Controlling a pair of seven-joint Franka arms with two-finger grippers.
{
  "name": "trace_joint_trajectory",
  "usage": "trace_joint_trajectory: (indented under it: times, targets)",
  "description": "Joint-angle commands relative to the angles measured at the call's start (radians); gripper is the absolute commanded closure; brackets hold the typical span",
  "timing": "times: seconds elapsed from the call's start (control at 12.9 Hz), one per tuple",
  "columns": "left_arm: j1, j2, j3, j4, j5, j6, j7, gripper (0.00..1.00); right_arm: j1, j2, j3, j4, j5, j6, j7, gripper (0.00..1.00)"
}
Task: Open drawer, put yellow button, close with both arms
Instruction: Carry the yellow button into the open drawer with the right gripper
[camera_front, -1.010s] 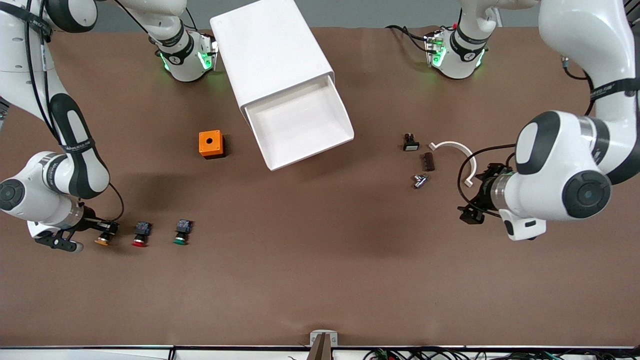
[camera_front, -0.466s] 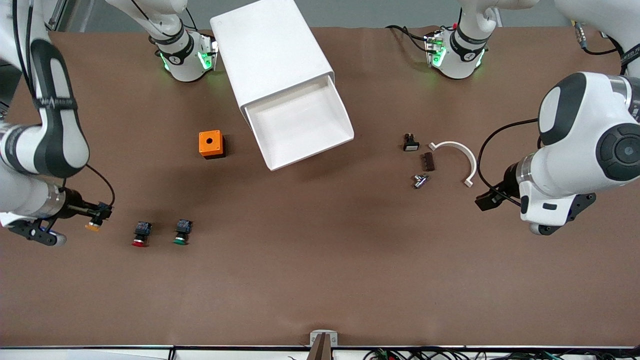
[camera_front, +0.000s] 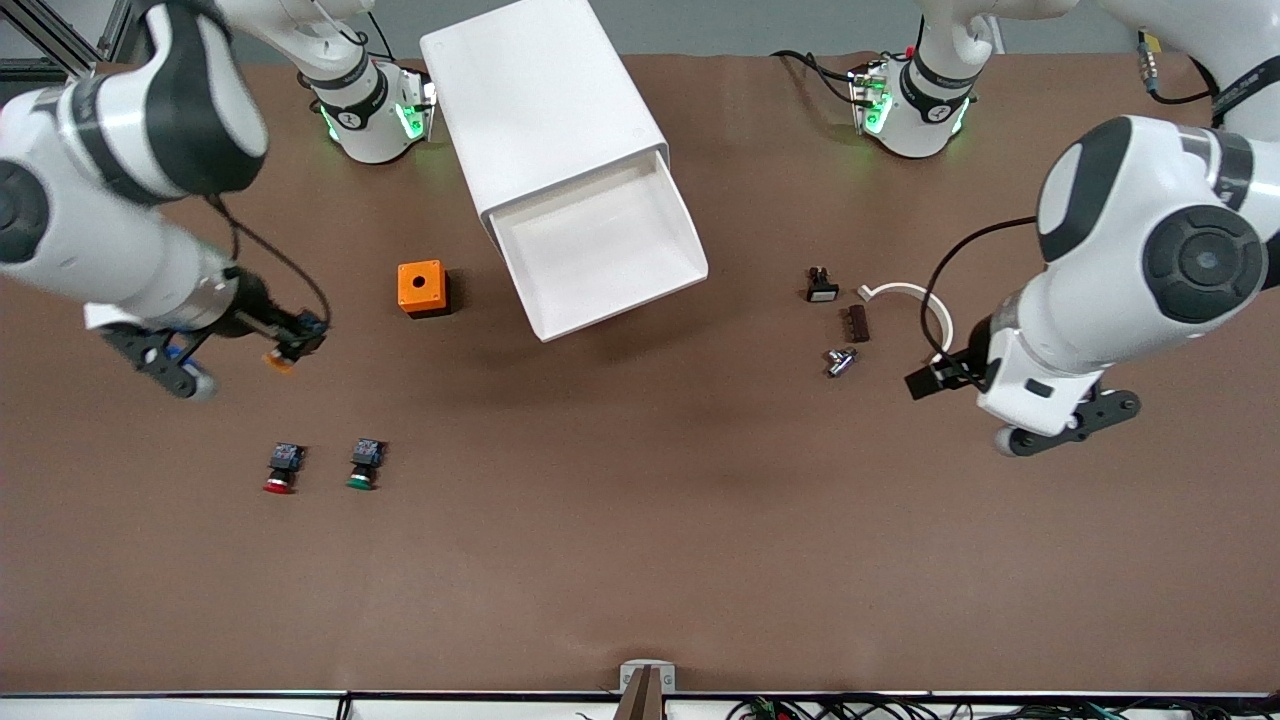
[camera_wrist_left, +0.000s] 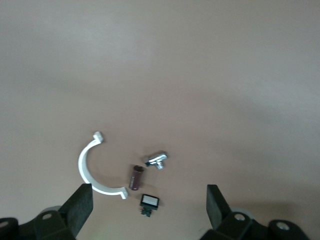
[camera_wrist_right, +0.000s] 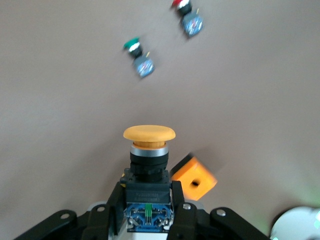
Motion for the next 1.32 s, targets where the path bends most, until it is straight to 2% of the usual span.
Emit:
trace_joint_trajectory:
  times: [0.0,0.23,0.54,0.93,1.24]
  targets:
    - [-0.034,-0.005,-0.029,-0.034,0.025,0.043,0.018,0.00,0.174,-0.043,-0.015,-0.036,0.013,0.011,0.257,1.00]
    - [-0.094,0.032,-0.035,-0.048,0.025,0.100,0.018,0.00,0.398,-0.032,-0.017,-0.035,-0.041,0.075,0.582,1.00]
    - [-0.157,0.061,-0.036,-0.048,0.014,0.137,-0.005,0.00,0.534,-0.012,-0.017,-0.035,-0.052,0.141,0.811,1.00]
    - [-0.206,0.101,-0.036,-0.048,0.022,0.170,-0.090,0.00,0.609,0.063,-0.017,-0.027,-0.058,0.249,0.991,1.00]
    - [-0.208,0.107,-0.036,-0.048,0.019,0.170,-0.091,0.00,0.632,0.121,-0.017,-0.007,-0.059,0.287,1.017,1.00]
